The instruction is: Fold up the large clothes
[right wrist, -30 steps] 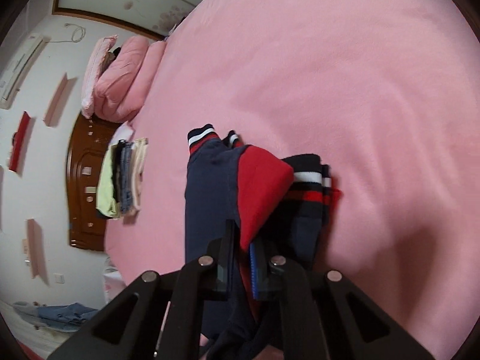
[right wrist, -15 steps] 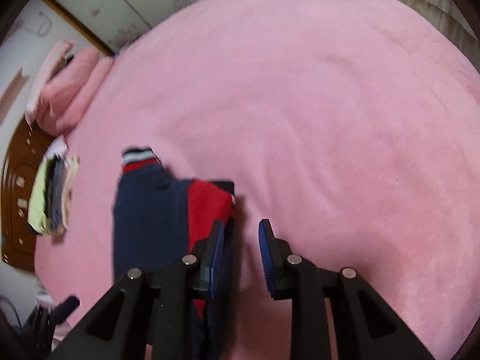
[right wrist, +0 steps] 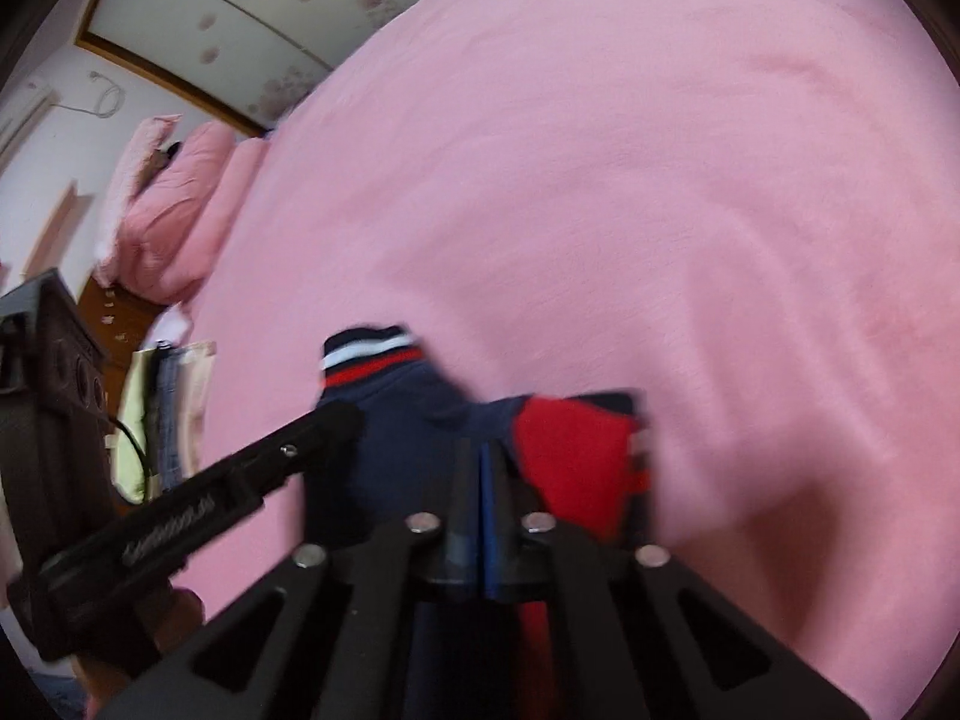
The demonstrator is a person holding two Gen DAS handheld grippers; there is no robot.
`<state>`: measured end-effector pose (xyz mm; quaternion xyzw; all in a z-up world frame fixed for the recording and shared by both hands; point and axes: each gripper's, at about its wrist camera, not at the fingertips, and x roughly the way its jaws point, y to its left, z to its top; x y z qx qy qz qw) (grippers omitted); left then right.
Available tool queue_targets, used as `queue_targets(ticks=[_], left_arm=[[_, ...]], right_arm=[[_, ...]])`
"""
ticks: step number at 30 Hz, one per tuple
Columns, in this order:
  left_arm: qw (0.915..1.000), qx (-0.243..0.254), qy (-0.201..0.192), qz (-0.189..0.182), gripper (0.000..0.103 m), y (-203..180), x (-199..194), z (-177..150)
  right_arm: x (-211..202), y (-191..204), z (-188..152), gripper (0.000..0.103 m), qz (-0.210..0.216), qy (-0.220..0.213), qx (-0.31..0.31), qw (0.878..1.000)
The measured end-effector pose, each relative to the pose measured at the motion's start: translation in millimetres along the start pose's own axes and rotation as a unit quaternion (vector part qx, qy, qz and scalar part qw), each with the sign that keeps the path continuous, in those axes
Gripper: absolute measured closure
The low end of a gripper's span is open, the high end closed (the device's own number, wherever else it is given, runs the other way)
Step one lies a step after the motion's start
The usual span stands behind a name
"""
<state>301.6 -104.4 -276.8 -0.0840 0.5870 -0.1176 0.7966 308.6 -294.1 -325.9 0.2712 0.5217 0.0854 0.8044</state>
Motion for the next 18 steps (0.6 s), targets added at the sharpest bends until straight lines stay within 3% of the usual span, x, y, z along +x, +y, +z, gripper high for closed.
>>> queue_targets(ticks=[2,4,5,9,11,13,15,17,18], left_arm=[[0.9991,-0.034,-0.003,-0.024,0.094,10.3,-2.7,-1.1],[0.9989,-0.045,-0.008,-0.013,0.094,14.0,-12.8,-5.2],[0.9989,-0.046,-0.011,-0.005,0.093,14.6,-18.2,-7.3],[0.9968,-0.060,-0.003,-0.054,0.090,21.5,-45.7,-29.0],[0.9948,-0.067,0.013,-0.075,0.090,22.5,-49.3,-43.6],[0.9947,-0.066,0.026,-0.075,0.090,18.8,-46.4,-55.9],[0.9967,-0.063,0.025,-0.044,0.090,16.9,-42.9,-67.8],[0.9974,-0.063,0.021,-0.028,0.090,16.7,-40.9,-73.9],[0.9972,-0.066,0.015,-0.030,0.090,17.9,-44.0,-75.5]], right_arm=[[-7.0,-2.5,3.3,0.103,-0.090,-0.015,-0.026,0.996],[-16.9,-4.8,5.7,0.103,-0.162,-0.031,-0.038,0.985],[-25.1,-7.0,6.4,0.103,-0.162,-0.041,-0.037,0.985],[-57.4,-0.2,-4.6,0.103,-0.039,-0.065,-0.034,0.997],[-57.5,10.1,-15.3,0.103,0.024,-0.041,-0.037,0.998],[-45.6,17.9,-28.8,0.103,0.055,0.005,-0.042,0.998],[-32.8,19.6,-42.2,0.103,0.029,0.033,-0.062,0.997],[-35.9,16.0,-46.3,0.103,-0.005,0.019,-0.076,0.997],[-40.5,14.0,-46.7,0.103,-0.044,0.007,-0.082,0.996]])
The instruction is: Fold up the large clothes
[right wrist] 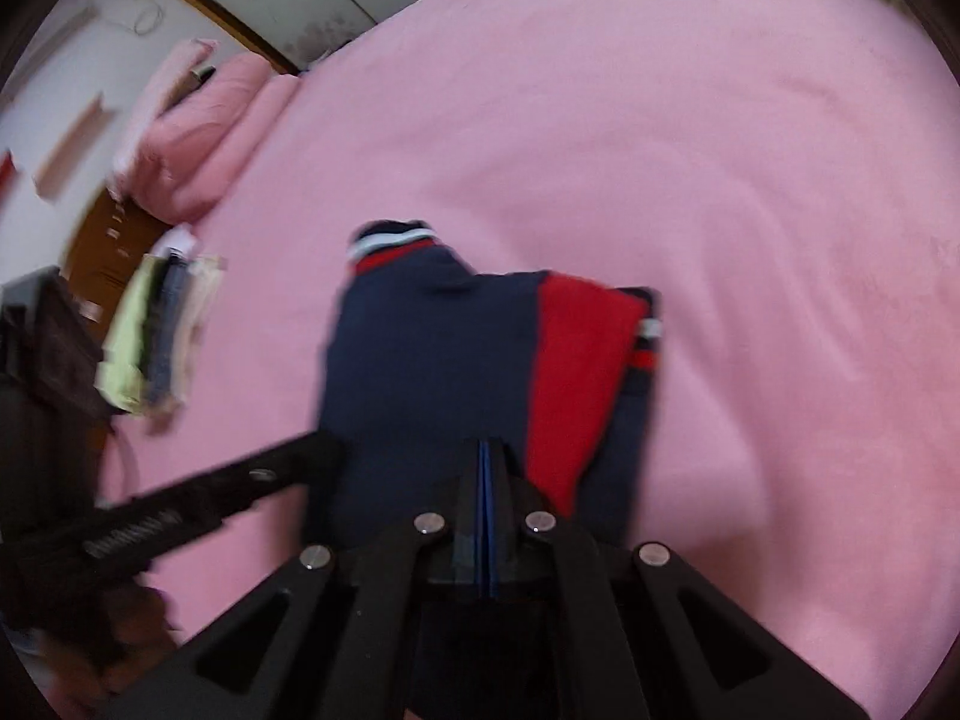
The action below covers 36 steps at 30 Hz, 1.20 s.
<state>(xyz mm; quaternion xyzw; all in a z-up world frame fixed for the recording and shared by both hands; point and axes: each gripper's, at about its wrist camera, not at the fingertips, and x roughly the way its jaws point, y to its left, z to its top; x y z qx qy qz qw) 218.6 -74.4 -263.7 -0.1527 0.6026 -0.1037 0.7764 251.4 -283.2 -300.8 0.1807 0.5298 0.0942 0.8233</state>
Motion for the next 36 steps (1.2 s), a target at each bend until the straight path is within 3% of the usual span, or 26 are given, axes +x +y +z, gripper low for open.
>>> queue_targets(ticks=[1,2,3,6,8,12,16,18,19,20,23,26,30,33,35,36], left_arm=[[0.9999,-0.001,-0.008,0.007,0.089,0.2,-4.7,-0.6],[0.9997,0.001,-0.015,0.017,0.089,-0.6,-7.2,-2.5],[0.9996,0.006,-0.016,0.022,0.088,1.2,-11.2,-4.6],[0.9998,0.008,-0.009,0.015,0.088,3.9,-21.3,-11.1],[1.0000,0.004,-0.001,-0.008,0.087,3.9,-28.2,-18.6],[0.9994,0.015,0.025,-0.019,0.085,-5.8,-29.8,-32.2],[0.9975,0.029,0.049,0.043,0.085,-6.6,-21.0,-55.5],[0.9965,0.029,0.049,0.061,0.075,-3.3,-20.3,-63.2],[0.9965,0.017,0.050,0.064,0.060,0.7,-20.6,-67.5],[0.9966,0.005,0.054,0.062,0.056,4.5,-19.6,-70.8],[0.9958,-0.014,0.070,0.058,0.056,12.2,-16.1,-81.2],[0.9940,-0.006,0.065,0.088,0.054,10.9,-19.5,-89.2],[0.9887,0.015,0.068,0.133,0.049,2.4,-24.0,-94.4],[0.9883,0.012,0.064,0.138,0.027,-2.7,-31.2,-94.4],[0.9886,0.006,0.056,0.139,0.019,-4.9,-36.5,-92.1],[0.9888,0.005,0.054,0.139,0.019,-6.4,-39.1,-90.2]], right_arm=[[-3.8,-5.0,-0.3,0.103,-0.086,-0.007,-0.012,0.996],[-7.1,-10.6,0.3,0.103,-0.120,-0.008,-0.015,0.993],[-11.3,-16.3,0.7,0.103,-0.118,-0.010,-0.008,0.993],[-36.3,-33.6,1.3,0.103,-0.020,-0.028,0.047,0.998],[-43.2,-25.5,-0.3,0.103,0.043,-0.028,0.044,0.998],[-29.7,-1.0,-17.7,0.103,0.124,0.036,0.030,0.991],[-11.0,9.3,-38.3,0.103,0.057,0.088,0.004,0.994],[-14.8,-4.3,-45.3,0.103,0.040,0.090,0.019,0.995],[-17.7,-10.4,-50.7,0.103,0.034,0.096,0.037,0.994],[-17.5,-13.2,-53.3,0.103,0.028,0.102,0.048,0.993],[-22.2,-14.5,-62.8,0.103,-0.005,0.111,0.050,0.993],[-31.3,-22.3,-68.9,0.102,-0.055,0.109,0.050,0.991],[-38.7,-18.6,-66.7,0.100,-0.069,0.128,0.056,0.988],[-34.5,2.4,-57.5,0.080,-0.075,0.140,0.031,0.987],[-35.3,16.5,-52.2,0.038,-0.077,0.136,0.013,0.988],[-36.3,24.4,-49.8,0.028,-0.084,0.131,0.006,0.988]])
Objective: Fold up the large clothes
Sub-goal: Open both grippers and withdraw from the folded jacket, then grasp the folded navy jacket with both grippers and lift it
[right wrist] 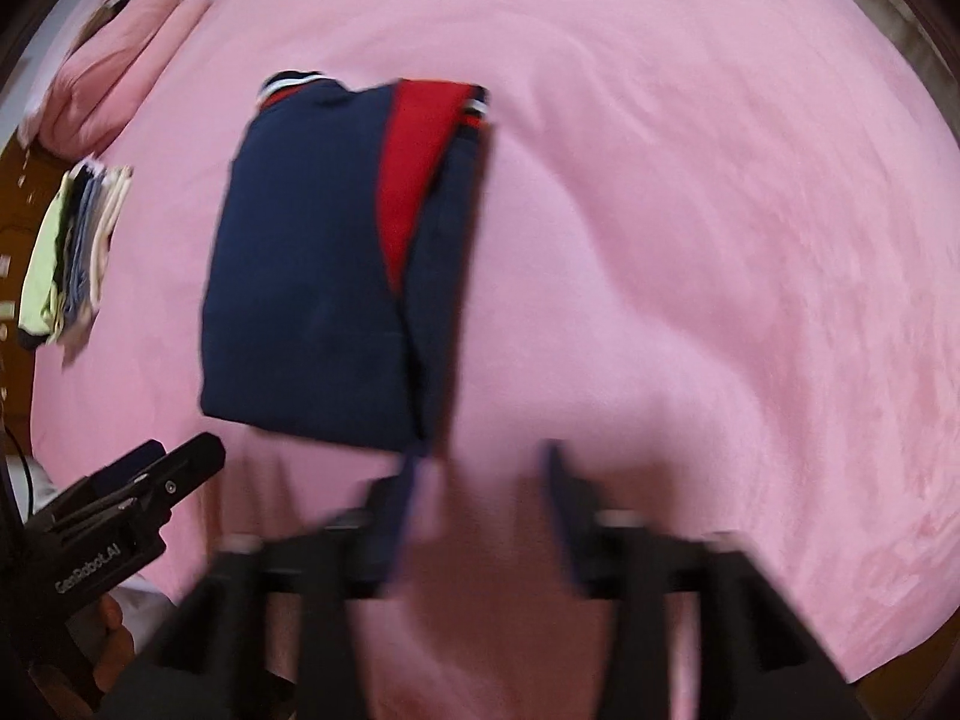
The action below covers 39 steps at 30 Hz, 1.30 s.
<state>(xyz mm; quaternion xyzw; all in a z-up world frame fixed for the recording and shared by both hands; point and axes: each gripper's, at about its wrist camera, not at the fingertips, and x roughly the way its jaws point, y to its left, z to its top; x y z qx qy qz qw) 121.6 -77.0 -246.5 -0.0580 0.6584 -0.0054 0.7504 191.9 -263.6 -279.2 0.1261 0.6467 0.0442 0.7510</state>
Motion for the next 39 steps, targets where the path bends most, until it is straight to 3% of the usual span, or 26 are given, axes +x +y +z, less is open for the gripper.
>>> queue_targets(ticks=[1,4,12,24,33,39], left_arm=[[1.0000,0.000,0.000,-0.003,0.018,-0.8,-3.3,2.1],[1.0000,0.005,0.004,-0.005,0.013,-1.9,-10.6,7.2],[0.9986,0.042,-0.009,0.031,0.013,-18.4,-34.1,19.9],[0.9968,0.066,-0.028,0.036,0.012,-29.7,-62.4,26.8],[0.9961,0.077,-0.018,0.040,0.012,-34.6,-41.5,39.0],[0.9985,0.048,-0.001,0.027,0.012,-25.2,-10.3,57.9]], right_arm=[[-3.1,3.2,0.9,0.018,-0.007,-0.006,-0.003,1.000],[-11.5,13.3,4.4,0.018,-0.007,-0.009,-0.012,1.000],[-36.9,-6.4,2.5,0.018,0.018,-0.007,-0.014,1.000],[-64.9,2.1,17.3,0.018,0.025,-0.031,-0.041,0.998],[-46.0,-4.5,25.4,0.018,0.044,-0.016,-0.025,0.999],[-6.0,-29.6,33.6,0.018,0.093,0.026,0.032,0.995]])
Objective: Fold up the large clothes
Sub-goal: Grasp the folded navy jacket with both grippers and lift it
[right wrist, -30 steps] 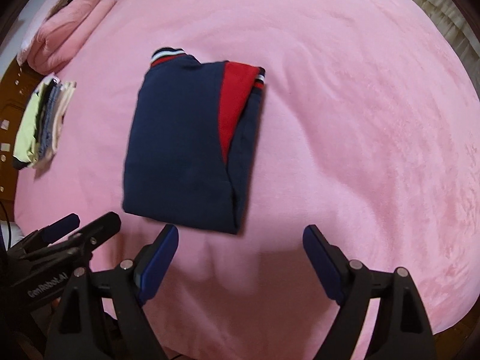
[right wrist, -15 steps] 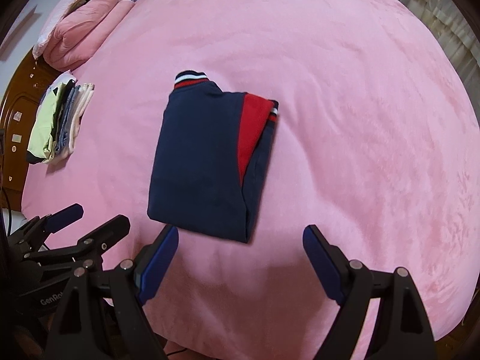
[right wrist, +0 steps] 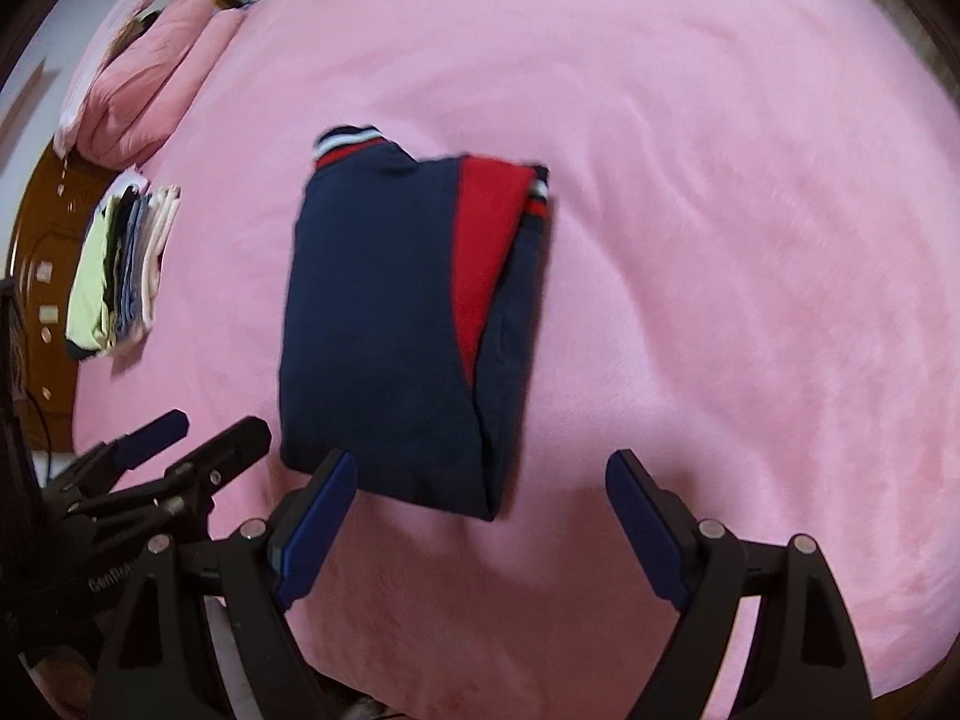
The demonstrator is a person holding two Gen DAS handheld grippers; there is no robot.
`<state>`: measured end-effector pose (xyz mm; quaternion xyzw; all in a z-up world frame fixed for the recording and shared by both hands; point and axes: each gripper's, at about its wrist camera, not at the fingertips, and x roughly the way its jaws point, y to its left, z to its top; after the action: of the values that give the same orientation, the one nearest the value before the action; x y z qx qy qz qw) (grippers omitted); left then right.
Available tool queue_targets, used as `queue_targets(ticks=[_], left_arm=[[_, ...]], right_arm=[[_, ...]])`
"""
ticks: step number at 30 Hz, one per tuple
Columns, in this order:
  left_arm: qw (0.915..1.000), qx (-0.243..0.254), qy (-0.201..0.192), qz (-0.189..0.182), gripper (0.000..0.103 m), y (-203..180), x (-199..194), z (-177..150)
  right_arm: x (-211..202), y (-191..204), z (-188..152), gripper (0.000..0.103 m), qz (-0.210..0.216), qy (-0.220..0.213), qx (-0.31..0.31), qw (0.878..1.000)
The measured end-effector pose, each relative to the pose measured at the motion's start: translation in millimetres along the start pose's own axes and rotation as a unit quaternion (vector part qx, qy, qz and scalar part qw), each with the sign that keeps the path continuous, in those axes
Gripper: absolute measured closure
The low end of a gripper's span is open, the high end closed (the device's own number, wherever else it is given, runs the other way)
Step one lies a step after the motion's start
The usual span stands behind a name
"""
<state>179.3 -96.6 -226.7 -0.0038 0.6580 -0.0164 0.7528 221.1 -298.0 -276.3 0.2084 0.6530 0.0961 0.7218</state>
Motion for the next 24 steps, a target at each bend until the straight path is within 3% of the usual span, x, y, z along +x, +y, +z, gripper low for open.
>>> queue_targets(ticks=[3,5,9,13,16,18,20,23,24], left_arm=[[0.9991,-0.011,0.022,0.034,0.013,4.8,22.7,11.3],[0.9992,-0.004,0.025,0.031,0.013,6.1,34.4,17.0],[0.9991,-0.011,0.041,-0.010,0.012,11.6,56.1,31.4],[0.9942,-0.057,0.062,-0.066,0.012,26.3,68.7,41.0],[0.9922,-0.044,0.062,-0.098,0.012,32.1,72.4,45.6],[0.9888,-0.043,0.054,-0.132,0.012,38.1,75.4,48.3],[0.9805,-0.057,0.050,-0.181,0.012,44.1,79.6,49.8],[0.9447,-0.110,0.050,-0.305,0.017,53.3,95.8,52.0],[0.9434,-0.121,0.050,-0.305,0.018,54.0,99.0,51.8]], right_arm=[[14.3,-16.6,3.8,0.018,0.030,0.005,0.032,0.999],[27.7,-32.3,8.0,0.018,0.078,0.008,0.063,0.995],[47.1,-53.3,13.5,0.018,0.125,0.008,0.125,0.984],[52.3,-48.9,16.3,0.018,0.164,-0.018,0.118,0.979],[60.9,-44.8,23.1,0.018,0.204,-0.033,0.124,0.971],[68.7,-42.3,29.8,0.025,0.230,-0.036,0.134,0.963],[74.0,-37.9,35.9,0.042,0.236,-0.035,0.130,0.962],[77.5,-34.7,43.1,0.051,0.230,-0.036,0.123,0.965],[76.8,-34.2,43.2,0.052,0.229,-0.038,0.122,0.965]])
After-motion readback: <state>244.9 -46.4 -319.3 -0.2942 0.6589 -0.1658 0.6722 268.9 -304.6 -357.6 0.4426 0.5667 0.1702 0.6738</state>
